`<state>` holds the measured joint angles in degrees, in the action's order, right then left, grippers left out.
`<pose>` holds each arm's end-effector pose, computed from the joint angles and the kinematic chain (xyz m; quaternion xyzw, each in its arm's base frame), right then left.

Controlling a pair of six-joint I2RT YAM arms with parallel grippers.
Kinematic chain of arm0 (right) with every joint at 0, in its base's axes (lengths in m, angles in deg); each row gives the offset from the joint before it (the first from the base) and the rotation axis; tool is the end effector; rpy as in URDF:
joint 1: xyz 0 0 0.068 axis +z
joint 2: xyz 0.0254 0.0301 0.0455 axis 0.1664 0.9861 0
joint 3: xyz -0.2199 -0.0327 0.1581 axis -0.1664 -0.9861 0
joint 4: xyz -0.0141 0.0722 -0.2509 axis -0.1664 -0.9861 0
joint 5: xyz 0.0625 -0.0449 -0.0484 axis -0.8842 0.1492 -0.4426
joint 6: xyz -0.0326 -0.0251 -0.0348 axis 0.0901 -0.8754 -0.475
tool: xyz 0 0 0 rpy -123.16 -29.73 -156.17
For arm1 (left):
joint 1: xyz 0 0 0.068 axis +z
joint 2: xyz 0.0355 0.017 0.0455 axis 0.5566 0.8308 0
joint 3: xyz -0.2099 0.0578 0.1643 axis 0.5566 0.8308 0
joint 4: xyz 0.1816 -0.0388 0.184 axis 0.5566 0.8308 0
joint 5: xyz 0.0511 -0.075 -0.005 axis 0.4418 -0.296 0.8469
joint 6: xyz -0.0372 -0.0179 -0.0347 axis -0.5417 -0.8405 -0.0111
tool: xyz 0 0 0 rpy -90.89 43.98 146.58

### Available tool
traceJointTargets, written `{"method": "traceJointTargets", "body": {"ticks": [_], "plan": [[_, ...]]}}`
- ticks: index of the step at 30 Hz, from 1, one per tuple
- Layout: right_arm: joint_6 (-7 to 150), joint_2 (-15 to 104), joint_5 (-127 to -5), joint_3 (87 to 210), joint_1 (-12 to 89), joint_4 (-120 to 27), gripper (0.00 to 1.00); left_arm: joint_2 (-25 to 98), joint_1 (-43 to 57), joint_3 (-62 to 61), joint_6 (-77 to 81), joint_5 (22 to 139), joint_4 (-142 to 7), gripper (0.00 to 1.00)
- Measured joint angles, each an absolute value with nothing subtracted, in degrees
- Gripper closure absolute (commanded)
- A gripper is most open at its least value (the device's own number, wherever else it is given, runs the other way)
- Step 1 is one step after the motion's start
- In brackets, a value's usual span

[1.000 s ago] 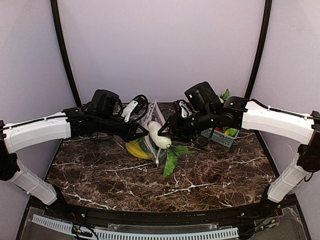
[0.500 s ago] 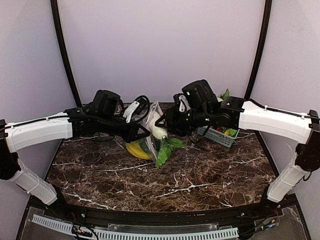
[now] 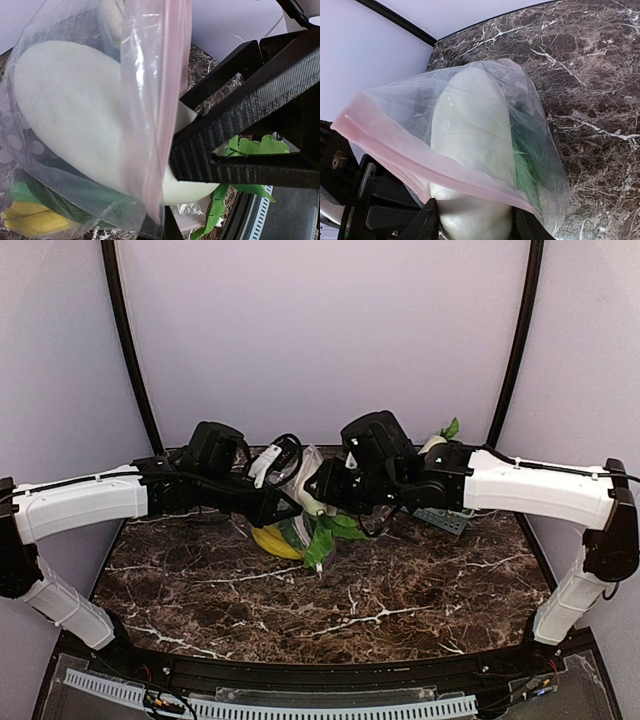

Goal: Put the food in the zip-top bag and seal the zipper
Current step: Place the fake vegetable in the zipper food storage bag.

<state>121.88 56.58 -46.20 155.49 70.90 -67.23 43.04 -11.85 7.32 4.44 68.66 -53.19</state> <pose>0.1886 0.3296 0.3326 0.0199 0.8714 0.3687 0.3231 0.2194 -0.2421 0.3066 0.3480 0.7801 -0.3640 0.3713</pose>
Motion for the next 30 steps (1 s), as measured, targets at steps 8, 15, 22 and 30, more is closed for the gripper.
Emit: {"method": "traceJointTargets", "body": {"ticks": [8,15,22,30], "plan": [[118.01,60.08,-37.28,155.54,73.47,-62.93,0.58,43.04,-11.85,7.32,4.44,68.66,-53.12,0.99],[113.99,64.3,-35.12,155.41,73.89,-60.39,0.53,43.04,-11.85,7.37,4.46,68.81,-52.03,0.99],[110.27,64.32,-34.57,153.96,74.02,-59.47,0.3,43.06,-11.85,7.69,4.46,68.92,-50.54,0.99],[107.61,61.55,-35.78,151.52,74.09,-59.73,0.27,43.04,-11.98,7.8,4.49,69.36,-50.56,0.99]]}}
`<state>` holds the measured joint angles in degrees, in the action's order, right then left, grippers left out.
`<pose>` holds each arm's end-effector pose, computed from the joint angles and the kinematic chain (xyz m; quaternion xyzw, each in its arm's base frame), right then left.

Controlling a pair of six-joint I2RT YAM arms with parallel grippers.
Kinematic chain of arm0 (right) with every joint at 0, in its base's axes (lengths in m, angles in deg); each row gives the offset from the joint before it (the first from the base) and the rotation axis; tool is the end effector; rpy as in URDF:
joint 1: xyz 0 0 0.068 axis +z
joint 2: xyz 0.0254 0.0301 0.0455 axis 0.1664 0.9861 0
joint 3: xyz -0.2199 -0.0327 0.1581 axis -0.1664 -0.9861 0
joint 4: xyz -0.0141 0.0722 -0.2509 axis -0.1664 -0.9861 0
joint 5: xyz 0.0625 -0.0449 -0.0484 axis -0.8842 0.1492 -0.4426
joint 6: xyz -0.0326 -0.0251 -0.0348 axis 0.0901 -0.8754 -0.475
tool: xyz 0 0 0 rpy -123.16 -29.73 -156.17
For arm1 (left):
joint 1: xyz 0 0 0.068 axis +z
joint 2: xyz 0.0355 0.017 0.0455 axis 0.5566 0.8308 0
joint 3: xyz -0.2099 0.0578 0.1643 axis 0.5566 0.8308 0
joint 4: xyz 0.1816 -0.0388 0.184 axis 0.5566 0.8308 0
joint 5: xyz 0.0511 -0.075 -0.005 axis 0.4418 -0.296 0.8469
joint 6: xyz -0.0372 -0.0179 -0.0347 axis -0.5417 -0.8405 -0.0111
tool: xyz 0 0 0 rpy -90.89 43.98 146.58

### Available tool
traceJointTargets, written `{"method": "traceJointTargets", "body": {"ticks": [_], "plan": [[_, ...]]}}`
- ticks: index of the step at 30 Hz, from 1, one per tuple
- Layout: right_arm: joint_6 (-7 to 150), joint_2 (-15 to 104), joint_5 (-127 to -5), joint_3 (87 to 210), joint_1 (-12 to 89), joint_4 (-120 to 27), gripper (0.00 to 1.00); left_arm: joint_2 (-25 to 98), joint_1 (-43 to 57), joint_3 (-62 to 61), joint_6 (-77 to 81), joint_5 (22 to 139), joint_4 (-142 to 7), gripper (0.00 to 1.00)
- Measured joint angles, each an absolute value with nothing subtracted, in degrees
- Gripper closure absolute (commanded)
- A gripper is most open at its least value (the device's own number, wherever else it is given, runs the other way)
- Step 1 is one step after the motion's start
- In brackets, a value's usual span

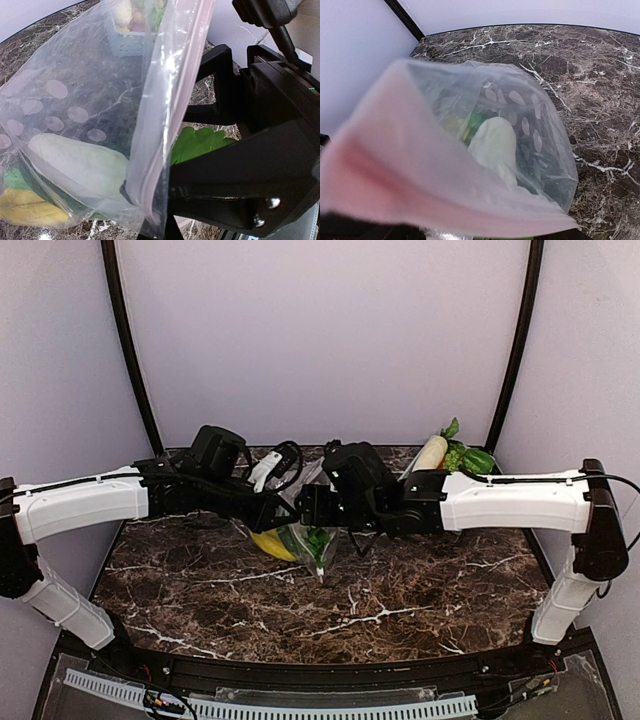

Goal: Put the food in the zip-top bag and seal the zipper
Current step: Place the fake vegetable in the zipper food storage bag.

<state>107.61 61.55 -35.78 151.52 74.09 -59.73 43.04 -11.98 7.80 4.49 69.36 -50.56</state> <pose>0.1836 0.3539 0.2897 -0.0708 0.8662 0.2746 0.4114 0.2171 -0.2402 0.2994 0.3470 0.7952 -0.3511 0.3522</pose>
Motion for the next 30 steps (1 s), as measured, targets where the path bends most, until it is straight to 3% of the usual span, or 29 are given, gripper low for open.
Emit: {"method": "traceJointTargets", "body": {"ticks": [18,30], "plan": [[102.67,45.94,-39.75,143.71,74.96,-60.15,0.23,43.04,-12.22,7.8,4.77,74.45,-51.72,0.99],[100.55,37.5,-32.21,143.39,70.92,-73.68,0.17,43.02,-12.22,7.8,5.12,76.35,-51.72,0.99]]}}
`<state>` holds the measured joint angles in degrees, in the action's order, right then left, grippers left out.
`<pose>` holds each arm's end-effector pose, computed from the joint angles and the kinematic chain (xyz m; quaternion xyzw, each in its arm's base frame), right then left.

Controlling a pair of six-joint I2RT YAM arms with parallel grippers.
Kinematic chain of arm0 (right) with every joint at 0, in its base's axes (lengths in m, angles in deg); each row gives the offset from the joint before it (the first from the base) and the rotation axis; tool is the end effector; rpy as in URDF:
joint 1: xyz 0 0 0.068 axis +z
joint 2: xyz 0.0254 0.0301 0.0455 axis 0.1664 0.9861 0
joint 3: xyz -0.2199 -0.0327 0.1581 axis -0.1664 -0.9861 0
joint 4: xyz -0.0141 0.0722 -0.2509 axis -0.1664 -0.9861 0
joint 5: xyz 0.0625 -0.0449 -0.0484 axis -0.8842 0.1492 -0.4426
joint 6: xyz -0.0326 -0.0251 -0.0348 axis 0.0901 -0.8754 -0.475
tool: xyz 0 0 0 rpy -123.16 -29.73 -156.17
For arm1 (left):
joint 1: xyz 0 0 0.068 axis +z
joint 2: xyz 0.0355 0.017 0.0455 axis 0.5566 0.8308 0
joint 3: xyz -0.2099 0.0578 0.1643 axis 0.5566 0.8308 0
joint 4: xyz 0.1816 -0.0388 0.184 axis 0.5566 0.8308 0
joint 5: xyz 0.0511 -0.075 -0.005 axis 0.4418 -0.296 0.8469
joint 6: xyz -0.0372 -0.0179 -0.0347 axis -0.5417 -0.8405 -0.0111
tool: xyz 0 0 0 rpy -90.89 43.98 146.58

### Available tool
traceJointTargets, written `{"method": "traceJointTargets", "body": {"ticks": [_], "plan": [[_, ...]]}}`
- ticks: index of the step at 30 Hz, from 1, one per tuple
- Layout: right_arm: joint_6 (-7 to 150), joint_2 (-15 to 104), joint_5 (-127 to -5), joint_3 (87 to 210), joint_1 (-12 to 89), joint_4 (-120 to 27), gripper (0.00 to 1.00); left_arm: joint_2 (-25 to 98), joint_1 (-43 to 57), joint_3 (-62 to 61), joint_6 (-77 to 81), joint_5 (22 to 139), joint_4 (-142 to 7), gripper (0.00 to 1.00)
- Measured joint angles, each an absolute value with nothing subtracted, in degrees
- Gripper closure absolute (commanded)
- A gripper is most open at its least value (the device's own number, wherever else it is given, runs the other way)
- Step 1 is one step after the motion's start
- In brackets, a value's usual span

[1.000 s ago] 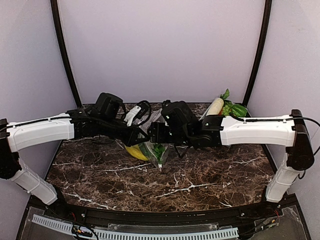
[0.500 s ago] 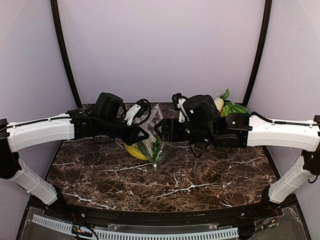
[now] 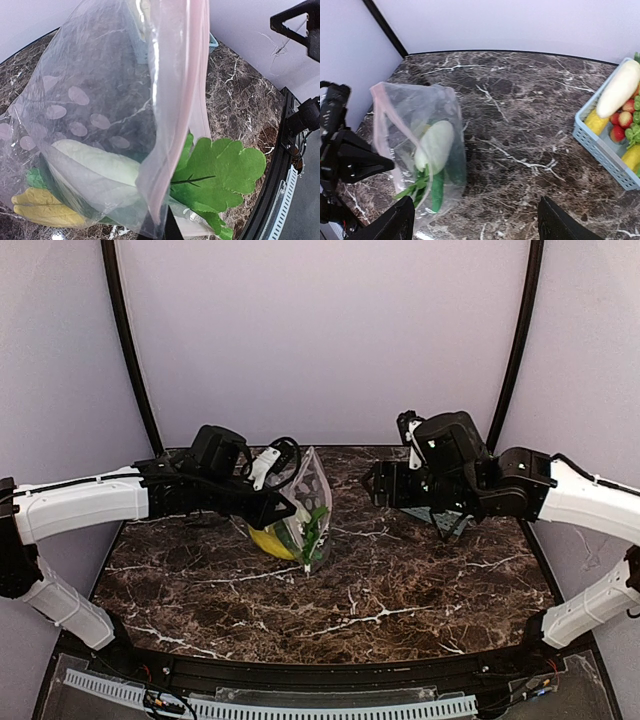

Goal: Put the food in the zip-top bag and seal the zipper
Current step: Pick up the fake vegetable from the bin.

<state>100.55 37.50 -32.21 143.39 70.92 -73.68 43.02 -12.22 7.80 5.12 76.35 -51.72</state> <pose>0.1514 0.2448 0.3560 -0.0798 0.8538 0.2291 0.4607 0.2206 -0.2397 0.3008 0.3271 0.8038 -0.3084 0.3896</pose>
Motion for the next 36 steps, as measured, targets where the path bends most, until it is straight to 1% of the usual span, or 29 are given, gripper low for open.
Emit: {"method": "traceJointTargets", "body": {"ticks": [8,16,19,26,31,36], "plan": [[100.52,37.2,-33.79,143.39,60.67,-82.29,0.16,42.76,-12.22,7.8,5.58,77.29,-51.72,0.99],[100.11,41.13,-37.96,143.21,49.43,-85.24,0.15,42.12,-12.22,7.8,5.58,77.25,-51.72,0.99],[100.09,41.94,-40.87,141.92,44.45,-84.28,0.15,41.97,-12.22,7.8,5.58,77.27,-51.72,0.99],[99.89,43.75,-50.88,138.82,33.74,-78.36,0.2,41.34,-12.22,7.8,5.58,77.23,-51.74,0.99],[99.89,47.62,-54.66,138.99,29.21,-73.81,0.23,41.25,-12.2,7.8,5.56,76.81,-51.74,0.99],[99.91,53.15,-57.94,140.3,26.74,-70.73,0.25,41.25,-12.2,7.8,5.54,76.2,-51.77,0.99]]}}
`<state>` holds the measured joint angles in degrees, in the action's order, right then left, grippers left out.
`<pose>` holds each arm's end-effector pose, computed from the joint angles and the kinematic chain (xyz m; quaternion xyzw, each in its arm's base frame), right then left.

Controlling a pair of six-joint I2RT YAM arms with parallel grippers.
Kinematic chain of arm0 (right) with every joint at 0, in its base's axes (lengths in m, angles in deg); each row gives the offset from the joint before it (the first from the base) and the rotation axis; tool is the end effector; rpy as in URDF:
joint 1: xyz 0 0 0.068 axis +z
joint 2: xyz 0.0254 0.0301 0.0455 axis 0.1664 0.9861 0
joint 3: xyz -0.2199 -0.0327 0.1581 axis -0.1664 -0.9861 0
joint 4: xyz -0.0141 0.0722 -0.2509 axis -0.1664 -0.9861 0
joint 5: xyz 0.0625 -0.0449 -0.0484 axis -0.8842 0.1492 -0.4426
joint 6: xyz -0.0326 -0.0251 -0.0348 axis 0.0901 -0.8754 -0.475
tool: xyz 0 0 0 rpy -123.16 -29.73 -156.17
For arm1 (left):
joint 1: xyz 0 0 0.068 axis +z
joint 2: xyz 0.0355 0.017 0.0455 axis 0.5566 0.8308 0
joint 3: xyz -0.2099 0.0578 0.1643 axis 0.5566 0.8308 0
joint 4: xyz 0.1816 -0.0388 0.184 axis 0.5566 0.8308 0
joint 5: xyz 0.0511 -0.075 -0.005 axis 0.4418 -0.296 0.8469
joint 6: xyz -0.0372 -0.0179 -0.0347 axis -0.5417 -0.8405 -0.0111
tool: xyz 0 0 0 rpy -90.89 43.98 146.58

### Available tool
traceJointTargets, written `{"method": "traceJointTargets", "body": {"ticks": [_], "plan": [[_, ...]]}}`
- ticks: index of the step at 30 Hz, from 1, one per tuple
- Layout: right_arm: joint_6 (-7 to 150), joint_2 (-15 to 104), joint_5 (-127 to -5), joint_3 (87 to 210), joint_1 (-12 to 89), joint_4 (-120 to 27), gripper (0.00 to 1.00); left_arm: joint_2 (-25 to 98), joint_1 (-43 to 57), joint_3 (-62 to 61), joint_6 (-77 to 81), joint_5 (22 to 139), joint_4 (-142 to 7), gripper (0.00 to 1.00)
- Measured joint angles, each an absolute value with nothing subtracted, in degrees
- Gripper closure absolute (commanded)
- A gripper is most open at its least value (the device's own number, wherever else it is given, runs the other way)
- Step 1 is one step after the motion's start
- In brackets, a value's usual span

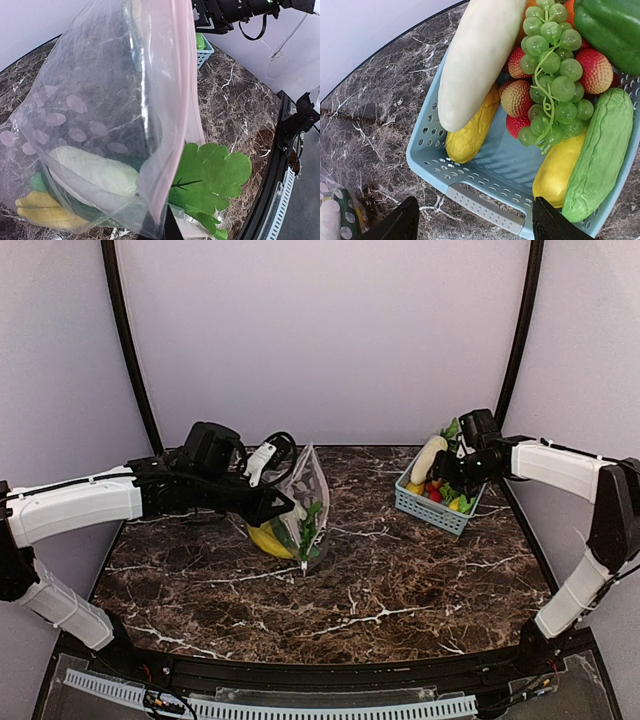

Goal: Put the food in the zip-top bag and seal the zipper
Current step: Pick up the fake vegetable from the bin.

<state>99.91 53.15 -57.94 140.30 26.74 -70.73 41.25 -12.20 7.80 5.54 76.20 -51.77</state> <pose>0.3281 0.1013 0.2586 0.1479 0.9196 0.1607 0.3266 0.2165 -0.2355 0.3102 0.3294 0.7944 -0.3134 0.4028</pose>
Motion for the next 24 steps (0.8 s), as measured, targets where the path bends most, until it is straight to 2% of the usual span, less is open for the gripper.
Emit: {"method": "traceJointTargets", "body": {"ticks": [9,24], "plan": [[100.7,61.35,-60.17,145.18,25.72,-65.81,0.22,41.25,-12.2,7.8,5.54,76.11,-51.74,0.99],[105.18,70.14,-61.5,148.52,24.49,-60.19,0.27,40.44,-12.2,7.8,5.54,75.98,-51.74,0.99]]}}
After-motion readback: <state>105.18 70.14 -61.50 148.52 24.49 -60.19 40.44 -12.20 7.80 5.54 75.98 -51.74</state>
